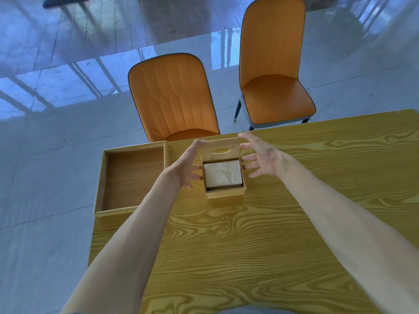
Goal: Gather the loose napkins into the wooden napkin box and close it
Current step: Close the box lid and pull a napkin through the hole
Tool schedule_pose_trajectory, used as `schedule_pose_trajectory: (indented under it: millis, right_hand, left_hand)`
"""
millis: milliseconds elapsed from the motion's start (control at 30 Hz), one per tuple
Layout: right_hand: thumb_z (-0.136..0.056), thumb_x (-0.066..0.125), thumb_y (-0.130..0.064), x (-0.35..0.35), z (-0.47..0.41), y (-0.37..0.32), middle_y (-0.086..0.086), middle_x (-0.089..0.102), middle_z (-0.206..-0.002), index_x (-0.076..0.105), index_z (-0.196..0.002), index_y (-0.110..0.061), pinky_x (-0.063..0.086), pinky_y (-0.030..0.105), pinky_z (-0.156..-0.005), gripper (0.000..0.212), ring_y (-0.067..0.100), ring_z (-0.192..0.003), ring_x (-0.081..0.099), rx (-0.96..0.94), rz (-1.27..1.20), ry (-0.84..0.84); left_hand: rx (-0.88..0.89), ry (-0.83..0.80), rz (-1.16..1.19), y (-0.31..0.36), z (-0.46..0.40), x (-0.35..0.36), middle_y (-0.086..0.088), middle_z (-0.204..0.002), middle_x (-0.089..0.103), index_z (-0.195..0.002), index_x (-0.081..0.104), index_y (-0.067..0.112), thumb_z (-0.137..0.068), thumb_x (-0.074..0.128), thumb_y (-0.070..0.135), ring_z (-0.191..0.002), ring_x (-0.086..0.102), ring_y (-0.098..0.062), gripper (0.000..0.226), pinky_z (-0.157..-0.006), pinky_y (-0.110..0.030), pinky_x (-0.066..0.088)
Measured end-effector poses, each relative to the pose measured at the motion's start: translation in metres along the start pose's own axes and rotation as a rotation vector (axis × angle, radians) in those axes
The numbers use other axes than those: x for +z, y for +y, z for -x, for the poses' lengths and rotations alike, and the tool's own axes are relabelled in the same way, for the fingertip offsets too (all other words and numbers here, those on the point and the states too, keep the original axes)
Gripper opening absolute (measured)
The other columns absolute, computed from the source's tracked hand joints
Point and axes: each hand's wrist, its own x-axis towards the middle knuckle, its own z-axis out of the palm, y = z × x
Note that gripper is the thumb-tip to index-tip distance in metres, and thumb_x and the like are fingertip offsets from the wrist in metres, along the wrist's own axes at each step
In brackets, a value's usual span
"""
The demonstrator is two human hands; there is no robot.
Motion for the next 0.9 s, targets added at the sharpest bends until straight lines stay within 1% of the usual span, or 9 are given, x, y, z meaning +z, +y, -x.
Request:
schedule_pose_trajectory:
  millis: [100,300,400,533,633,700,767,833,900]
  right_hand:
    - [-0.079,0.057,-0.068,-0.001,0.007,0.007,0.02,0.039,-0.151,0.04,-0.145,-0.025,0.038,0.062,-0.104,0.08,0.042,-0.132,0.044,-0.02,0.004,-0.008]
    - [-0.083,0.059,-0.062,0.0,0.019,0.02,0.019,0.045,-0.147,0.044,-0.143,-0.023,0.042,0.06,-0.102,0.073,0.039,-0.126,0.051,-0.06,0.016,0.007]
    - [-0.082,0.06,-0.06,0.003,0.025,0.024,0.018,0.048,-0.145,0.046,-0.142,-0.022,0.043,0.059,-0.101,0.072,0.038,-0.123,0.053,-0.074,0.025,0.017]
    - [-0.083,0.062,-0.057,0.004,0.031,0.031,0.017,0.051,-0.142,0.049,-0.139,-0.022,0.046,0.057,-0.098,0.068,0.037,-0.121,0.055,-0.085,0.021,0.03]
    - [-0.085,0.062,-0.052,0.005,0.035,0.036,0.016,0.051,-0.142,0.051,-0.137,-0.021,0.047,0.057,-0.096,0.061,0.036,-0.12,0.054,-0.089,0.017,0.029]
    - [-0.086,0.063,-0.048,0.006,0.038,0.039,0.015,0.052,-0.142,0.053,-0.132,-0.022,0.047,0.057,-0.096,0.054,0.035,-0.119,0.054,-0.095,0.019,0.036]
    - [-0.086,0.065,-0.044,0.008,0.039,0.042,0.013,0.052,-0.141,0.054,-0.129,-0.023,0.047,0.057,-0.098,0.048,0.034,-0.12,0.054,-0.098,0.024,0.051]
    - [-0.088,0.065,-0.04,0.01,0.04,0.046,0.011,0.052,-0.141,0.053,-0.135,-0.019,0.047,0.055,-0.098,0.053,0.031,-0.119,0.054,-0.104,0.04,0.073]
    - [-0.09,0.064,-0.036,0.013,0.041,0.049,0.008,0.053,-0.14,0.054,-0.135,-0.019,0.047,0.052,-0.098,0.049,0.027,-0.116,0.054,-0.12,0.053,0.087]
  left_hand:
    - [0.025,-0.011,-0.008,-0.008,0.005,-0.002,-0.017,-0.157,0.031,-0.153,0.019,0.038,-0.073,0.06,0.069,-0.139,0.035,-0.044,0.095,-0.112,-0.071,0.005]
    - [0.057,0.011,0.01,-0.024,0.017,0.001,-0.012,-0.154,0.038,-0.149,0.03,0.035,-0.073,0.064,0.066,-0.133,0.044,-0.035,0.089,-0.112,-0.065,0.011]
    - [0.075,0.025,0.033,-0.03,0.021,0.004,-0.012,-0.153,0.039,-0.147,0.034,0.034,-0.076,0.064,0.063,-0.134,0.044,-0.034,0.082,-0.113,-0.064,0.011]
    - [0.092,0.025,0.071,-0.036,0.026,0.007,-0.01,-0.154,0.039,-0.141,0.04,0.034,-0.081,0.064,0.056,-0.134,0.043,-0.033,0.068,-0.113,-0.064,0.01]
    - [0.104,0.035,0.07,-0.042,0.026,0.008,-0.007,-0.153,0.04,-0.142,0.041,0.032,-0.082,0.064,0.053,-0.134,0.043,-0.031,0.068,-0.113,-0.063,0.012]
    - [0.104,0.035,0.062,-0.047,0.026,0.008,-0.004,-0.154,0.04,-0.142,0.042,0.032,-0.082,0.065,0.052,-0.134,0.044,-0.03,0.068,-0.112,-0.062,0.014]
    - [0.107,0.043,0.06,-0.052,0.026,0.008,-0.002,-0.152,0.042,-0.14,0.045,0.031,-0.082,0.066,0.049,-0.131,0.046,-0.029,0.065,-0.111,-0.061,0.017]
    - [0.109,0.06,0.057,-0.056,0.025,0.006,0.001,-0.149,0.046,-0.141,0.045,0.03,-0.082,0.069,0.046,-0.126,0.05,-0.028,0.065,-0.111,-0.06,0.02]
    - [0.123,0.072,0.055,-0.061,0.026,0.006,0.003,-0.146,0.05,-0.142,0.043,0.03,-0.082,0.072,0.042,-0.12,0.053,-0.025,0.067,-0.109,-0.058,0.024]
